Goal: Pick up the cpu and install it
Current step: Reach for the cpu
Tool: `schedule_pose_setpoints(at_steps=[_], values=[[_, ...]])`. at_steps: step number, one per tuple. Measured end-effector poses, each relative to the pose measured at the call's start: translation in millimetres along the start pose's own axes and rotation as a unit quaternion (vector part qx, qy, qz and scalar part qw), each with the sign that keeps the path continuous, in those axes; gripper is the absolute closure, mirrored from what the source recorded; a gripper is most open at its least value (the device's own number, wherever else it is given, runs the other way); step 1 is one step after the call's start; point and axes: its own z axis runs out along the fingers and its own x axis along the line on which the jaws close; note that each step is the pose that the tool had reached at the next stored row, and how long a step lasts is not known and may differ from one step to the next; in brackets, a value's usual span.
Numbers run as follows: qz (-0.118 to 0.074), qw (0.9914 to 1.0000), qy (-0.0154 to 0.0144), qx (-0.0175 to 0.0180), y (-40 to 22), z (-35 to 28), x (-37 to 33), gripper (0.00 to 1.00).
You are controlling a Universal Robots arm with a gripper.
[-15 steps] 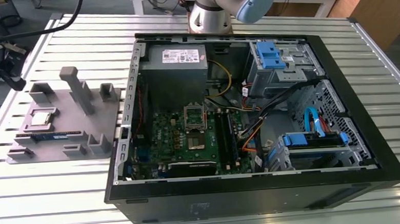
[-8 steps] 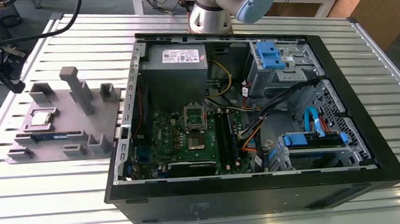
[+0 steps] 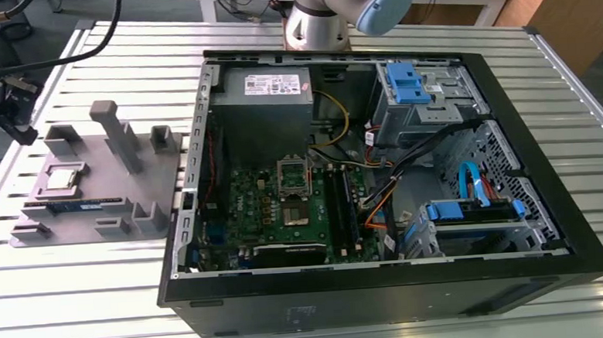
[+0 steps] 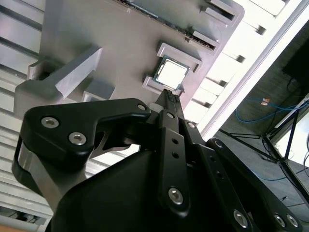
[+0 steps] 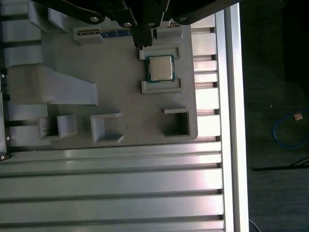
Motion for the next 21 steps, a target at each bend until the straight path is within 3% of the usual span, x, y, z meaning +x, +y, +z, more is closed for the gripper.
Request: schedule_pose_setpoints(at_steps=[21], values=[[0.000, 1.00000, 0.0000, 0.0000, -1.2, 15.6, 4.8, 0.89]])
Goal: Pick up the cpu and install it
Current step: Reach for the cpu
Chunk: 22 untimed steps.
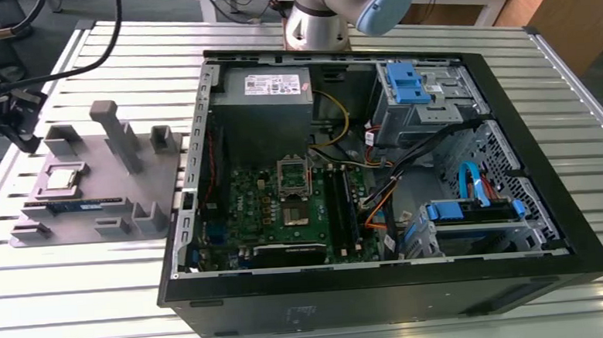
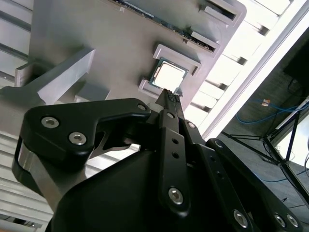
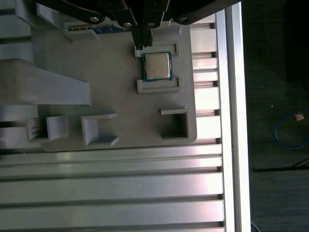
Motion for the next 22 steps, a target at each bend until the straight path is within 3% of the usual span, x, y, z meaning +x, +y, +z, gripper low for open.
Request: schedule_pose_setpoints(at_steps=[7, 22], values=[[-0.001, 1.00000, 0.0001, 0.0000, -0.2, 4.8, 0.2, 0.89], [-0.001, 1.00000, 0.0001, 0.0000, -0.3, 6.8, 0.2, 0.89]])
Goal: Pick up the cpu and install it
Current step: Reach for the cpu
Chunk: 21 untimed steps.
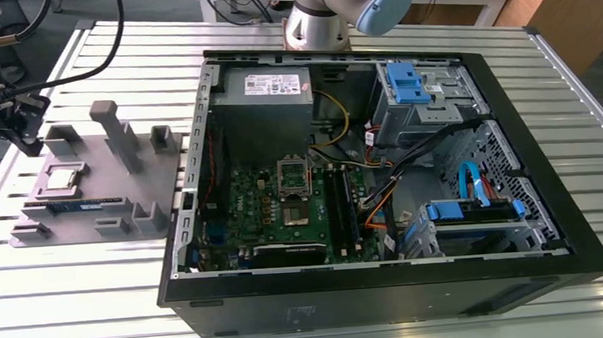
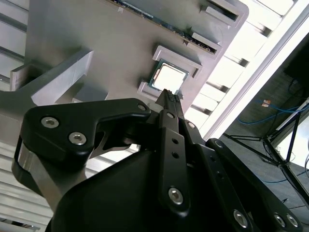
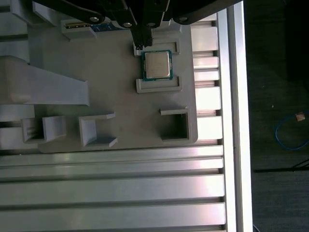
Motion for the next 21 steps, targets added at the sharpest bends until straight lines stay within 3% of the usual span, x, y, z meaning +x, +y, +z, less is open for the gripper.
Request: schedule_pose_setpoints(at_steps=[21], values=[[-0.003, 0.99999, 0.0001, -0.0001, -0.4, 5.9, 0.4, 0.89]])
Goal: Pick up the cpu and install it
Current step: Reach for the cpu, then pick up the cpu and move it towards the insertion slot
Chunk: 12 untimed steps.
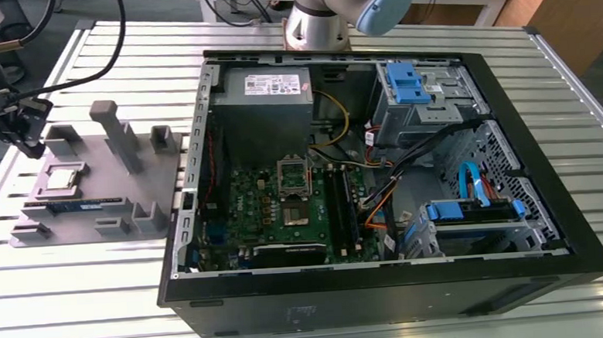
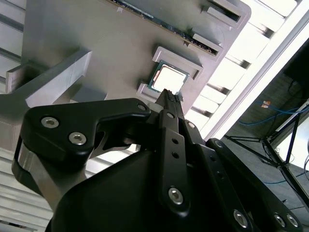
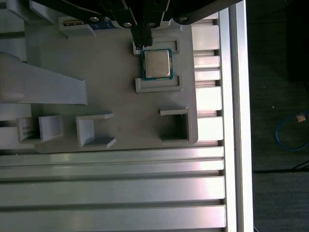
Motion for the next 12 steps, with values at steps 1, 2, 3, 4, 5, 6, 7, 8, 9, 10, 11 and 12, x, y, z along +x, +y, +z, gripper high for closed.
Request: schedule_pose_setpoints(at_steps=[1, 2, 3, 4, 5, 6, 7, 8, 9, 10, 11, 12], values=[[0.000, 1.00000, 0.0000, 0.0000, 0.0, 0.6, 0.1, 0.89], [0.000, 1.00000, 0.0000, 0.0000, 0.0, 1.3, 0.3, 0.89], [0.000, 1.00000, 0.0001, 0.0000, 0.0, 2.1, 0.4, 0.89], [0.000, 1.00000, 0.0001, 0.0000, -0.1, 3.1, 0.4, 0.89], [0.000, 1.00000, 0.0001, 0.0000, -0.1, 4.4, 0.4, 0.89], [0.000, 1.00000, 0.0001, 0.0001, -0.2, 5.7, 0.5, 0.89], [0.000, 1.00000, 0.0000, 0.0003, -0.3, 6.9, 0.5, 0.89], [0.000, 1.00000, 0.0001, 0.0005, -0.3, 7.7, 0.5, 0.89], [0.000, 1.00000, 0.0002, 0.0006, -0.3, 7.8, 0.5, 0.89], [0.000, 1.00000, 0.0002, 0.0006, -0.3, 7.8, 0.5, 0.89], [0.000, 1.00000, 0.0001, 0.0005, -0.3, 8.1, 0.5, 0.89], [0.000, 1.00000, 0.0001, 0.0006, -0.3, 8.3, 0.5, 0.89]])
